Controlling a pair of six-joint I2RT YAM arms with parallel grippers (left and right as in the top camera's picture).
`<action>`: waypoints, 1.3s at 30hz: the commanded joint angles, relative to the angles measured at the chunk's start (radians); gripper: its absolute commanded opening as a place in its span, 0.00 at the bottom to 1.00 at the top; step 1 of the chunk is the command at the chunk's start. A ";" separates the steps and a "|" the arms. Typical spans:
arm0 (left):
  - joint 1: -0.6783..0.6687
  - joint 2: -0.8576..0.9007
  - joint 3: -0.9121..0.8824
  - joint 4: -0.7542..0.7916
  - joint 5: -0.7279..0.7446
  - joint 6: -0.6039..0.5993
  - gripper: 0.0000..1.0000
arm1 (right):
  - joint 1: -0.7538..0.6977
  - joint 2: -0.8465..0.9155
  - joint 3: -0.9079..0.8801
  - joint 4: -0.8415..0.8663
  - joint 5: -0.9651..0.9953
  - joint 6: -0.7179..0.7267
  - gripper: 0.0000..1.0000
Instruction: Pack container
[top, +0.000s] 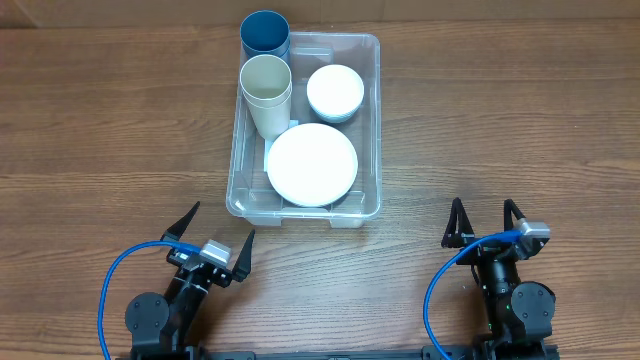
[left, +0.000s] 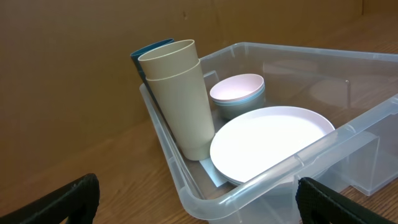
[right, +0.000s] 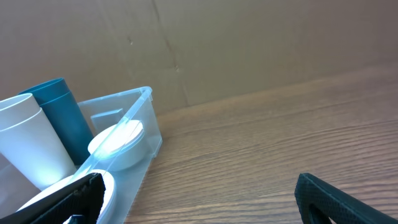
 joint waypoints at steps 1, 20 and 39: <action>0.006 -0.010 -0.003 0.001 0.001 0.019 1.00 | -0.006 -0.011 -0.011 0.008 -0.004 -0.029 1.00; 0.006 -0.010 -0.003 0.001 0.001 0.018 1.00 | -0.016 -0.011 -0.011 0.007 -0.013 -0.113 1.00; 0.006 -0.010 -0.003 -0.005 -0.420 -0.244 1.00 | -0.016 -0.011 -0.011 0.007 -0.013 -0.113 1.00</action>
